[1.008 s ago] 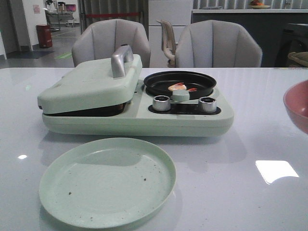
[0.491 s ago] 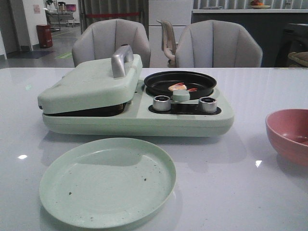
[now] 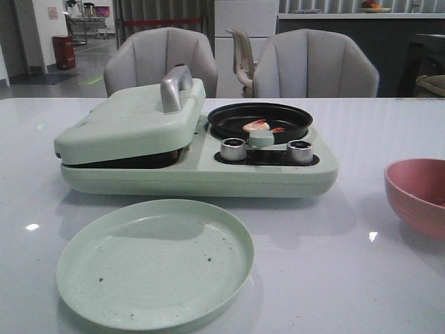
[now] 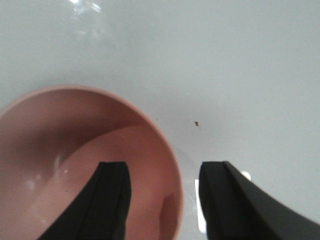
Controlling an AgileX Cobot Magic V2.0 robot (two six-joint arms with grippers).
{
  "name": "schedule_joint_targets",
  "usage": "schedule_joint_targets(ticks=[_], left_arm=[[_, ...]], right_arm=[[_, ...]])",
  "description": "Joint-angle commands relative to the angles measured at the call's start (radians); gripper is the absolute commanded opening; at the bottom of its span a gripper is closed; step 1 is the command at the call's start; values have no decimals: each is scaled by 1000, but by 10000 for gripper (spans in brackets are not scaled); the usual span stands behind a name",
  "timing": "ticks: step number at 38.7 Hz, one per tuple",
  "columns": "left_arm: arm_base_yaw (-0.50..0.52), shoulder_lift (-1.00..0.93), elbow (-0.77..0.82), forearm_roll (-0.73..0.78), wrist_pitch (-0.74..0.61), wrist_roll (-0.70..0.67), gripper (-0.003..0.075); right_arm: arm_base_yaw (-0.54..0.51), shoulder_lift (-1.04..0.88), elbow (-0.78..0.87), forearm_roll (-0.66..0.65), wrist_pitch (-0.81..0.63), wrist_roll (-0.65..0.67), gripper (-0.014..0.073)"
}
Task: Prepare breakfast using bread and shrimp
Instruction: 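Set the pink bowl back on the table and release it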
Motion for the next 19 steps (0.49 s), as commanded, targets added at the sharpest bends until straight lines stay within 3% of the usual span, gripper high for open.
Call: schedule_joint_targets(ticks=[1, 13, 19], left_arm=[[1, -5, -29, -8, -75, -12, 101], [1, -5, -29, -8, -71, -12, 101], [1, -5, -29, -8, -71, -12, 101]], right_arm=[[53, -132, -33, -6, -15, -42, 444], [295, -403, -31, -43, 132, -42, 443], [313, -526, 20, -51, 201, -14, 443]])
